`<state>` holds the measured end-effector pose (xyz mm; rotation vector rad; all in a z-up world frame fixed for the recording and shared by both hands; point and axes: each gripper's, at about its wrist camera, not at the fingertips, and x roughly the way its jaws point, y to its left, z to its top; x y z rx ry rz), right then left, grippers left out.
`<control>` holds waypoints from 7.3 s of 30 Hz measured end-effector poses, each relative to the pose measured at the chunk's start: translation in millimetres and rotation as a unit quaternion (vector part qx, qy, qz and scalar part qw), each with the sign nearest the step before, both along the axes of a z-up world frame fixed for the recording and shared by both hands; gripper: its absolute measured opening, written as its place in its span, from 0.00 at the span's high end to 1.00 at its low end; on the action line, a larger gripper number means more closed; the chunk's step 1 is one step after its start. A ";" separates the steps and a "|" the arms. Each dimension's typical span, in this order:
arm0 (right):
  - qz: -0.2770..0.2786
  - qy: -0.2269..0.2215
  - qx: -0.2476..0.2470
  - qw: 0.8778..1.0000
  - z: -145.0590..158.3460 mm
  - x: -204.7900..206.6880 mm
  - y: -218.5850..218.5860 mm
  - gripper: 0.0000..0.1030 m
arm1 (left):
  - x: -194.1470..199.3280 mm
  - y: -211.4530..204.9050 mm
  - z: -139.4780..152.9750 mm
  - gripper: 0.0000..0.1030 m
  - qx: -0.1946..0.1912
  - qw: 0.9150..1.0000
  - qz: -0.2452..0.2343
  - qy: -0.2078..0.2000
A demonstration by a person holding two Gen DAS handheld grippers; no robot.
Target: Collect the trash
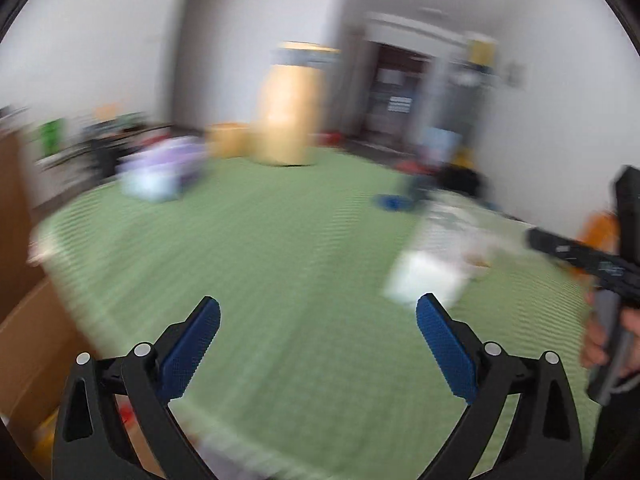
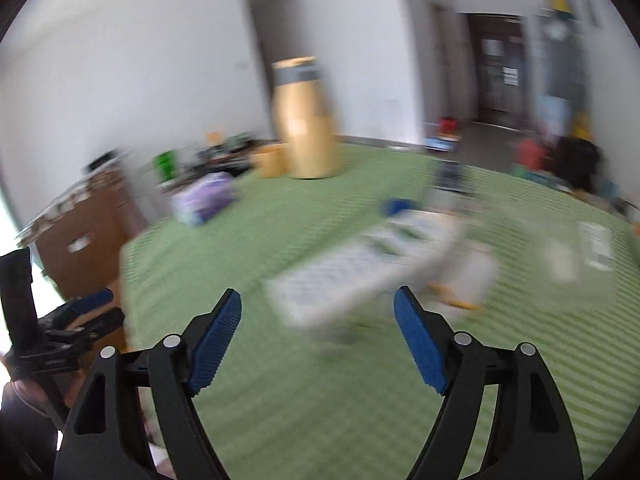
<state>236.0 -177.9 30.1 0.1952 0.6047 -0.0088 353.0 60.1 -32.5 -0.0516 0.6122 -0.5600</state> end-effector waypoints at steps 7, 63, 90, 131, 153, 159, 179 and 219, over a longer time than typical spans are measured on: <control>-0.104 0.033 0.022 0.994 -24.6 -34.2 -93.2 0.27 | 46.5 -150.0 -18.0 0.07 0.069 0.985 -0.160 -0.006; -0.044 0.043 -0.091 0.994 22.1 77.6 -47.9 0.78 | -14.2 19.6 73.7 0.33 0.033 0.993 0.098 -0.059; 0.421 0.121 -0.050 0.898 -54.2 133.7 379.3 0.77 | -69.9 294.4 -44.6 0.32 0.086 0.912 0.396 0.068; 0.406 0.157 -0.065 0.898 -81.3 137.5 409.4 0.43 | -59.0 324.1 -68.0 0.15 0.121 0.915 0.381 0.047; 0.339 0.076 -0.029 0.937 -30.1 105.1 309.8 0.37 | -91.9 270.1 -7.8 0.07 0.069 0.903 0.424 -0.002; 0.245 0.059 -0.012 0.968 -26.8 95.1 206.0 0.37 | -66.2 208.0 0.1 0.07 0.045 0.924 0.379 -0.012; -0.133 0.010 -0.026 0.991 -13.8 -13.4 -155.8 0.28 | 2.8 -152.6 0.2 0.07 0.007 0.999 0.043 0.013; -0.014 0.012 0.246 0.969 -35.9 -11.0 -286.8 0.70 | 62.1 -372.1 -6.4 0.72 -0.057 0.972 -0.146 0.172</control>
